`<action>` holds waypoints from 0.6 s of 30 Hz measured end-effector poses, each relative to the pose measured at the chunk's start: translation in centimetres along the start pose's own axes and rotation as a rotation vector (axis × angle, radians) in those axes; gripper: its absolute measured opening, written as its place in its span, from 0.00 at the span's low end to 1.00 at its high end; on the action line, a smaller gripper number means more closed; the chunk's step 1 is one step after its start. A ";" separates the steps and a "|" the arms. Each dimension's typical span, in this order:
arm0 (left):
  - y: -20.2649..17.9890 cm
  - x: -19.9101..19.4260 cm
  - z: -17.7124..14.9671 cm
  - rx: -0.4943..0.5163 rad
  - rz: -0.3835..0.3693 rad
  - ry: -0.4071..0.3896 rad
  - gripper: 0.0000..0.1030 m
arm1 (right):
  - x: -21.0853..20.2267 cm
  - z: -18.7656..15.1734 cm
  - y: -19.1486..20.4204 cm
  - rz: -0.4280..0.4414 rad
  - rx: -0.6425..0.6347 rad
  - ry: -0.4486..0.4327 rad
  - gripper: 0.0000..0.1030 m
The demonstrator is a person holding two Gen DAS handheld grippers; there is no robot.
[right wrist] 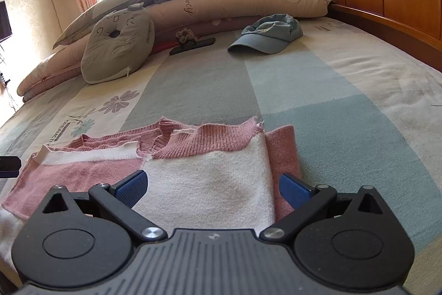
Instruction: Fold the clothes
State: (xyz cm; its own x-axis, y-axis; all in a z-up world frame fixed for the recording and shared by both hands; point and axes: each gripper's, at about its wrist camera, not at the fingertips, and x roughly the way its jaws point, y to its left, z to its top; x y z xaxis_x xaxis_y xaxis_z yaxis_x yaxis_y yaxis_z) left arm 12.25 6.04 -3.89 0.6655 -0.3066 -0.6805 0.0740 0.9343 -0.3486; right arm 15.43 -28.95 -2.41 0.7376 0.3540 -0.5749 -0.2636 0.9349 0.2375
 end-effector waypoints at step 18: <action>-2.8 1.1 -2.4 -0.076 -0.060 0.081 0.97 | 0.0 -3.4 3.1 0.015 -0.096 0.126 1.00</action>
State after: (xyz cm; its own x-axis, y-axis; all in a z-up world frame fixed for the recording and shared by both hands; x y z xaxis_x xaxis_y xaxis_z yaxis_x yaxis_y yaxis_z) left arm 11.02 2.63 -5.22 0.5988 -0.3783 -0.7059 0.0535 0.8983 -0.4361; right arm 12.48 -25.94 -4.33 0.6510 0.3623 -0.6670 -0.3365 0.9254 0.1742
